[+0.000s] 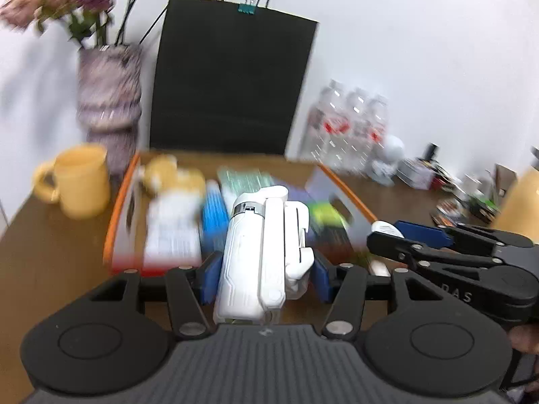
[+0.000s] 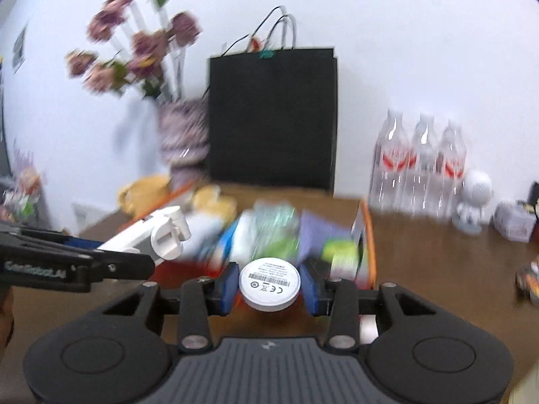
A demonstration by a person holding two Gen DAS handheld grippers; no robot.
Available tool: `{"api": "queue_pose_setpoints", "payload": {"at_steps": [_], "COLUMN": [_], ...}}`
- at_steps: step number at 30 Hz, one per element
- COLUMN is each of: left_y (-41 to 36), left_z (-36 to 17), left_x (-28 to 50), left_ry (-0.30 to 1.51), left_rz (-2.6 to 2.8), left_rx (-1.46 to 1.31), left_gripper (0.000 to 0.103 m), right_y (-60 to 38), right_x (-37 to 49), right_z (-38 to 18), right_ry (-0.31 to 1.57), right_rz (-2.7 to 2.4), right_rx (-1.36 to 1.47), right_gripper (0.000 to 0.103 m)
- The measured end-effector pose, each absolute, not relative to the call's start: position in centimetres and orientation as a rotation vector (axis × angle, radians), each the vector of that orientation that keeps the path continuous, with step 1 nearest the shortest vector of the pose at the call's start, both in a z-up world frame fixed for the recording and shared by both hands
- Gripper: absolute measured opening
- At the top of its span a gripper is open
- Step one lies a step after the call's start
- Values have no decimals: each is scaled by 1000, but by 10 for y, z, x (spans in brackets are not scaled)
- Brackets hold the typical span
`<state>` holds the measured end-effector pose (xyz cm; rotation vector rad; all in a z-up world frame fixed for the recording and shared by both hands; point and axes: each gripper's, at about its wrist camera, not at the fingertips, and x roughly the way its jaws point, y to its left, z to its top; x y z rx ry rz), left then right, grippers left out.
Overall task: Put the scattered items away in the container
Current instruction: 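Carry the white holder and white disc into the red box and open both tools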
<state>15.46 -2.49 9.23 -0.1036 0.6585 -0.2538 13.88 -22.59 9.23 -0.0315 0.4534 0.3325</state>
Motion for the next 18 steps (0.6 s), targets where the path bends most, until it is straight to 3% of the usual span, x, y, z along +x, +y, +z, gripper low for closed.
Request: {"api": "queue_pose_setpoints", "payload": {"at_steps": [5,11,14,16,18], "left_y": [-36,-56,-56,-47,-40], "left_z": [102,92,84,85,91], "left_x": [262,355,370,374,373], "left_ry": [748,844,859,868,866], "left_rz": [-218,-155,-160,-190,-211], "left_rx": [-124,-78,-96,-153,-166], "left_gripper": [55,56,63,77,78], "right_y": [-223,-239,-240,-241,-245], "right_x": [254,359,375,379,380], "right_z": [107,75,67,65,65], "right_ry": [539,726,761,770,779], "right_rz": [274,209,186,162,172], "right_rx": [18,109,115,117,142], "right_gripper": [38,39,65,73,81]}}
